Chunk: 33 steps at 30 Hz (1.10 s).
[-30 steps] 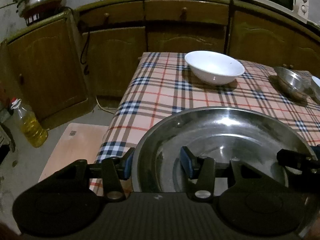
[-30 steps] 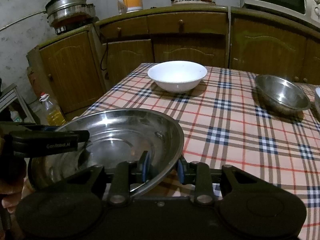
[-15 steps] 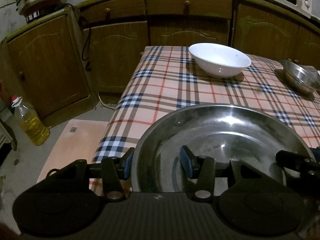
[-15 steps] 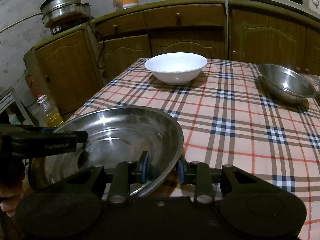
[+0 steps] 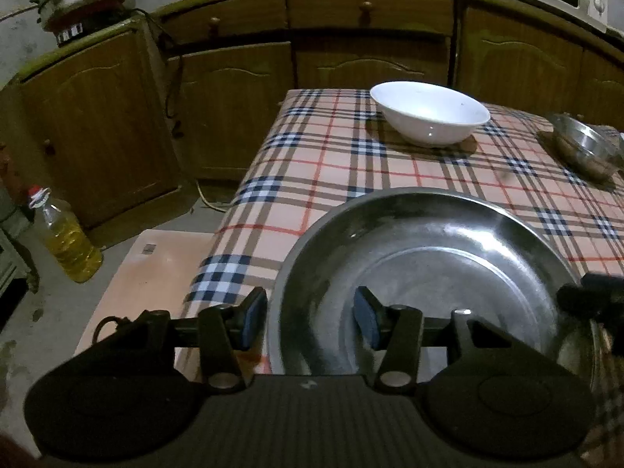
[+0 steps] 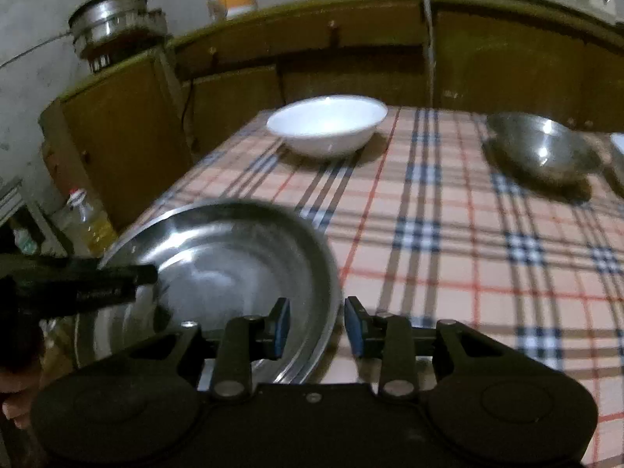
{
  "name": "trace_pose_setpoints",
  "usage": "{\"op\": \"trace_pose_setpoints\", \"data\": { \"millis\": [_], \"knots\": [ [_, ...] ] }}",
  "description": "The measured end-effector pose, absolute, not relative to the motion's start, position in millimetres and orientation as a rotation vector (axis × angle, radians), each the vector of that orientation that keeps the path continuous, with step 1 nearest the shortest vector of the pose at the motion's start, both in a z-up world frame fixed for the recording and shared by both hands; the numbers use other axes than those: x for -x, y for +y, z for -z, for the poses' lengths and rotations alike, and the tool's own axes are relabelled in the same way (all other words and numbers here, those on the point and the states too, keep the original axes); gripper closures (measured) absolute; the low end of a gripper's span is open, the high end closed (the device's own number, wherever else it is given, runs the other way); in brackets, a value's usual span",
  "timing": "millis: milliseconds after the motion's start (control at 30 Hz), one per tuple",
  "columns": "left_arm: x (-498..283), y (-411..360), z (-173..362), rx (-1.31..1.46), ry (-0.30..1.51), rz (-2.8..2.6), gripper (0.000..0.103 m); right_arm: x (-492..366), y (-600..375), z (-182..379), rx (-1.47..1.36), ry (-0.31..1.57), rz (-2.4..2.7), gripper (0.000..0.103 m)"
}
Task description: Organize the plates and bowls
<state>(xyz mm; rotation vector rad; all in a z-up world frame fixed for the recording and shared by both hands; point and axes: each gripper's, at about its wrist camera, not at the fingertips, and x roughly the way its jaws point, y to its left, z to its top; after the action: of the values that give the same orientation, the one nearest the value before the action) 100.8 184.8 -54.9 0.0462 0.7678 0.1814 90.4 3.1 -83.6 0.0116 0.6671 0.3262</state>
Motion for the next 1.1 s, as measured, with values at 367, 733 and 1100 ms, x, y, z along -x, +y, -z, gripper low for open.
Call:
{"op": "trace_pose_setpoints", "data": {
  "millis": [367, 733, 1100],
  "knots": [
    [-78, 178, 30, -0.021, 0.733, -0.215, 0.033, -76, -15, 52, 0.043, 0.629, -0.336, 0.049],
    [-69, 118, -3, 0.068, 0.727, -0.083, 0.024, -69, -48, 23, 0.033, 0.647, -0.279, 0.028],
    [-85, 39, -13, 0.028, 0.741, -0.002, 0.023, -64, -104, 0, 0.003, 0.617, -0.149, 0.024]
  ]
}}
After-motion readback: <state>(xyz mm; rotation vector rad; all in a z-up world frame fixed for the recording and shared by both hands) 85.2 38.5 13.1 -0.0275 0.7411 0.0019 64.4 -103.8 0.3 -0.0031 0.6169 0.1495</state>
